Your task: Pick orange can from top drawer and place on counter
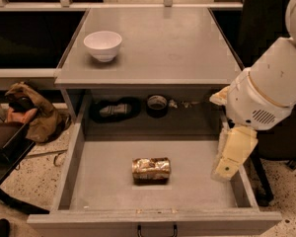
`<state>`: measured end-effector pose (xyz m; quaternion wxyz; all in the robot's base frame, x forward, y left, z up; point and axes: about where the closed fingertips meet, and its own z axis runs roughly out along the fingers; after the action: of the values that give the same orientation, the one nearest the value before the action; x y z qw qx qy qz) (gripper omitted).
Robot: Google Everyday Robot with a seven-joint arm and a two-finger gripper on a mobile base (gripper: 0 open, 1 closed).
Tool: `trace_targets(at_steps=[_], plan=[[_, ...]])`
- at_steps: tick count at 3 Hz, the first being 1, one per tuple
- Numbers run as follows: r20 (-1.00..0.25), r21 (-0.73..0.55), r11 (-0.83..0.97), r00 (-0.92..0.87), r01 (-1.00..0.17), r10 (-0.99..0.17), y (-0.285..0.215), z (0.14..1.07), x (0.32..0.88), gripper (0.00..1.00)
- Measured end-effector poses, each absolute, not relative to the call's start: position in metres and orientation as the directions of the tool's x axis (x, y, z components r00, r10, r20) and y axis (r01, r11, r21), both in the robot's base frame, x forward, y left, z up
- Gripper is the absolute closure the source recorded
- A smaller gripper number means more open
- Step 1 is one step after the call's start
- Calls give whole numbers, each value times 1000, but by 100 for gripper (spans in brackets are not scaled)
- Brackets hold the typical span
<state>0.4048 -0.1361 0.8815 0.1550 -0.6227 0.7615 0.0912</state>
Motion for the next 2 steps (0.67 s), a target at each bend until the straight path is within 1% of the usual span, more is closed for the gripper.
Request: trace_targets(at_steps=[1, 2], plan=[[-350, -54, 208, -177, -977, -920, -136, 881, 405, 0], [-320, -48, 203, -177, -978, -931, -132, 868, 404, 0]])
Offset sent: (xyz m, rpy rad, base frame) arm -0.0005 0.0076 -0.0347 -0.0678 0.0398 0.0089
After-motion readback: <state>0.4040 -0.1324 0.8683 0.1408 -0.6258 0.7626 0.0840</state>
